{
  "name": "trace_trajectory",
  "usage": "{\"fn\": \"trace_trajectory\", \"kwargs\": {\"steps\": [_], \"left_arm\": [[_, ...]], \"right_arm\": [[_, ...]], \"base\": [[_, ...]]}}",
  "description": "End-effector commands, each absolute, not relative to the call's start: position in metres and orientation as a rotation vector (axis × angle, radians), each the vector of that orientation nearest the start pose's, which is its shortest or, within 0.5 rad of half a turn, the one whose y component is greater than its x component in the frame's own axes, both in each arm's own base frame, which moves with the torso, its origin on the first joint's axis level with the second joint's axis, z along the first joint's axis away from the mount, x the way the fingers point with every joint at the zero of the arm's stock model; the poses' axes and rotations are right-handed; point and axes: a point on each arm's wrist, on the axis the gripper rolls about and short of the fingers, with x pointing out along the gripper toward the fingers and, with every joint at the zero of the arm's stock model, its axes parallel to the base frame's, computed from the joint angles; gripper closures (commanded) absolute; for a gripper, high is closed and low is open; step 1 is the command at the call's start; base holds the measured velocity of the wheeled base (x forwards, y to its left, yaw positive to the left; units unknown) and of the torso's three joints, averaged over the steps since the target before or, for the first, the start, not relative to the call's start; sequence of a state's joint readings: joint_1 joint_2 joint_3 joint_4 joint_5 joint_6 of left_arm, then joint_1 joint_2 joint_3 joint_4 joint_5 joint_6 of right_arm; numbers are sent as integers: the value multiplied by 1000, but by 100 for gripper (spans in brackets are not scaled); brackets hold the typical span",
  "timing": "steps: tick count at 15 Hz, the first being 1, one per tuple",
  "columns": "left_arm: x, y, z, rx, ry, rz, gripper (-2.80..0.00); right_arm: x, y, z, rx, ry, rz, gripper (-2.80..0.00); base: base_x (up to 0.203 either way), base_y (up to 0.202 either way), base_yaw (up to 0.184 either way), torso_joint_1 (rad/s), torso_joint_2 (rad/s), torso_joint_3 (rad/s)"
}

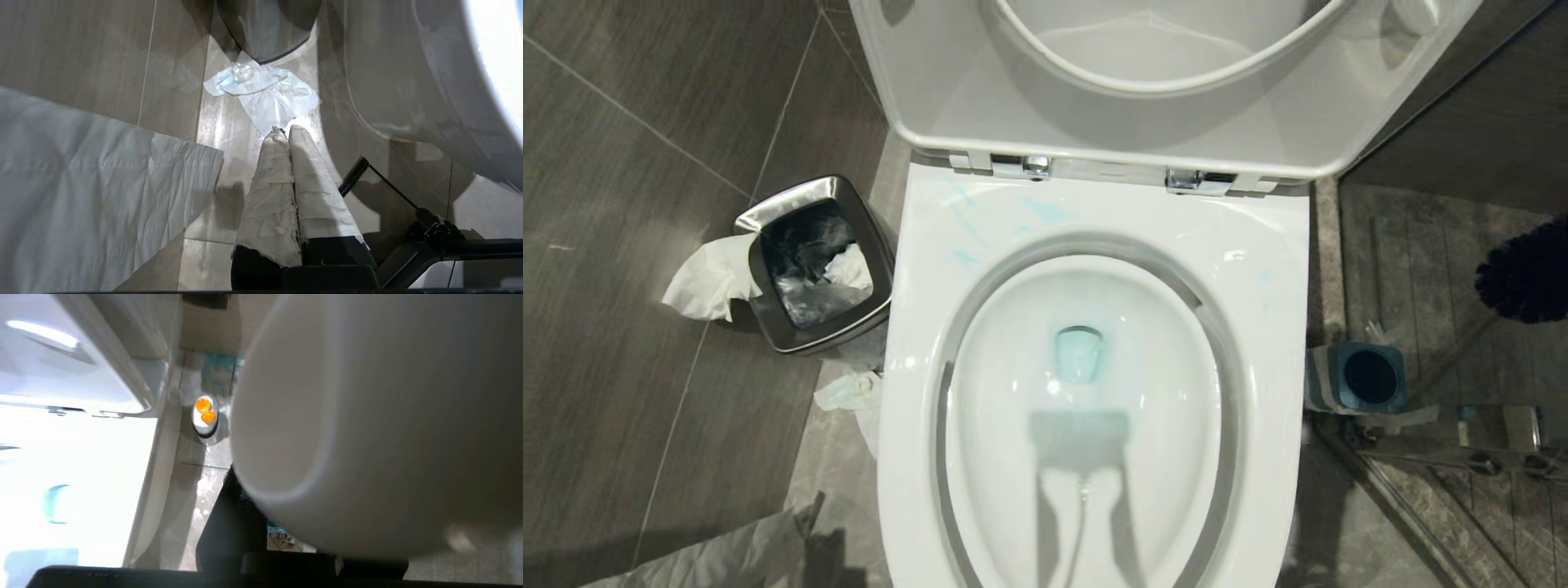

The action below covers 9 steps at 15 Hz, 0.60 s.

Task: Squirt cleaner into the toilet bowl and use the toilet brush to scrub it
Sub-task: Scrub the toilet bowl

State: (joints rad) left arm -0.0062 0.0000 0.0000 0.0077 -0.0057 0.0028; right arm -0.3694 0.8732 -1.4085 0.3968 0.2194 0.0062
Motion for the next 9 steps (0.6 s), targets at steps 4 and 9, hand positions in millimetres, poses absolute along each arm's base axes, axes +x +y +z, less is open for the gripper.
{"fn": "trace_trajectory", "kwargs": {"steps": [4, 9], "left_arm": [[-23, 0, 74, 2, 11, -12, 0], [-23, 0, 74, 2, 11, -11, 0]], "right_arm": [[17, -1, 398, -35, -135, -145, 0], [15, 0, 396, -26, -109, -133, 0]], "base": [[0, 0, 0, 0, 4, 204], [0, 0, 0, 2, 0, 204]]}}
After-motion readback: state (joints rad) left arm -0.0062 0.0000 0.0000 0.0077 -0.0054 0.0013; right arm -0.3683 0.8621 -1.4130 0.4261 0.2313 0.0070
